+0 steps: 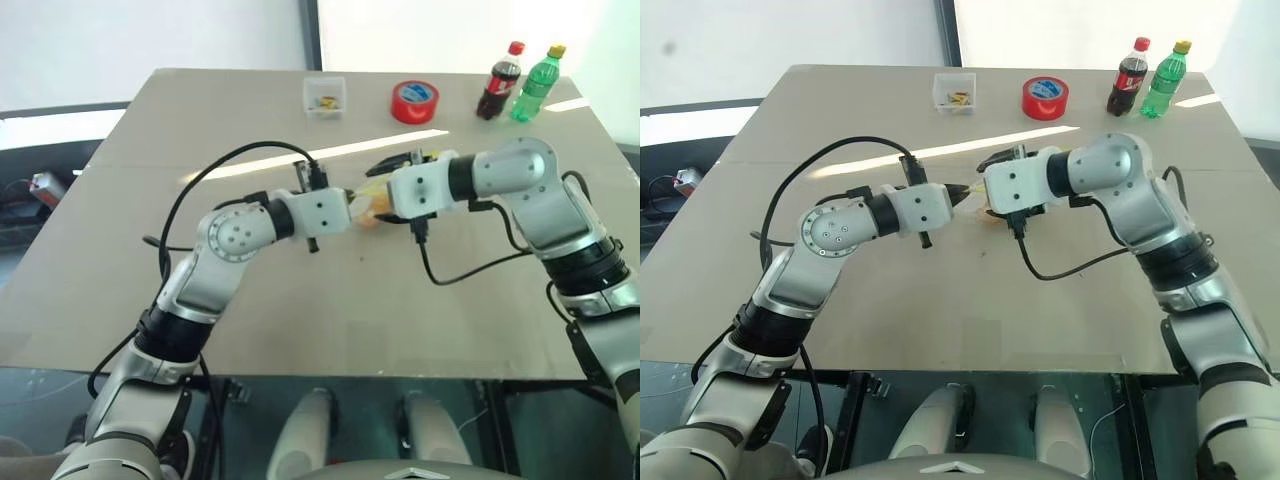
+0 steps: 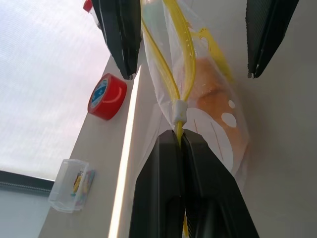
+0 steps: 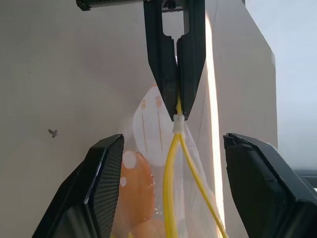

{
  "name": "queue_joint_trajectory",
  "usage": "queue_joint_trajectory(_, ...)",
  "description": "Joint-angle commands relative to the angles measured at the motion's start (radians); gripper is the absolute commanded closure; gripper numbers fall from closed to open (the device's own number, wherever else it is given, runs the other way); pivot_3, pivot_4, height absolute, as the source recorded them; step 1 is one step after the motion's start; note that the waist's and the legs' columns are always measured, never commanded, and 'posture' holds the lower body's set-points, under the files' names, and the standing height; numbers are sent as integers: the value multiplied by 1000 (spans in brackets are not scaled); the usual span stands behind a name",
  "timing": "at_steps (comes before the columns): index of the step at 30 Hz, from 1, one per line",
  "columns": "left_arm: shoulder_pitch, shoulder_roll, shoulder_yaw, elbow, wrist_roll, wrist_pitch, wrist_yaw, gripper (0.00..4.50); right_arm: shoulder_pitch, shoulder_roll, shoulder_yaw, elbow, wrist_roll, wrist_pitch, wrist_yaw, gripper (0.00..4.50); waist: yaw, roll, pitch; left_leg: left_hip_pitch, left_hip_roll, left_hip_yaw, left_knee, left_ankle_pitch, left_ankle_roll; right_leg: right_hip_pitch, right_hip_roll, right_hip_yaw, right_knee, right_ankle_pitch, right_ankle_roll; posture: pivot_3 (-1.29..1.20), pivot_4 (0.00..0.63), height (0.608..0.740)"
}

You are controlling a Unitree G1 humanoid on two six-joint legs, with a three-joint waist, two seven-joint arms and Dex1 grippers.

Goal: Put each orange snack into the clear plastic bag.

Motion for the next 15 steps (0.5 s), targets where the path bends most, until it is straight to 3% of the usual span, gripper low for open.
queue_joint_trajectory(1,-20,-16,13,-61,-18,9,-7,4500,-37,13,-6,7,-16,-34,-14,1248,0,0,0,0,0,0,0,0,0,0,0,0,0,0,0,0,150,740)
queue_joint_trajectory(4,-18,-25,22,-74,-26,27,-10,4500,-37,24,-6,16,-23,-44,-15,1248,0,0,0,0,0,0,0,0,0,0,0,0,0,0,0,0,150,740)
queue_joint_trajectory(8,-10,-18,24,-77,-17,26,-14,4500,-37,33,-12,24,-33,-48,-24,3033,-1,0,0,0,0,0,0,0,0,0,0,0,0,0,0,0,150,740)
queue_joint_trajectory(10,-9,-16,24,-79,-15,26,-15,4500,-38,36,-15,27,-37,-48,-28,3033,0,0,0,0,0,0,0,0,0,0,0,0,0,0,0,0,150,740)
queue_joint_trajectory(13,-13,-18,23,-78,-15,27,-15,4500,-38,38,-17,30,-42,-47,-34,3666,0,0,0,0,0,0,0,0,0,0,0,0,0,0,0,0,150,740)
queue_joint_trajectory(15,-14,-16,22,-72,-14,24,-14,4500,-40,40,-21,27,-39,-44,-36,3666,0,0,0,0,0,0,0,0,0,0,0,0,0,0,0,0,150,740)
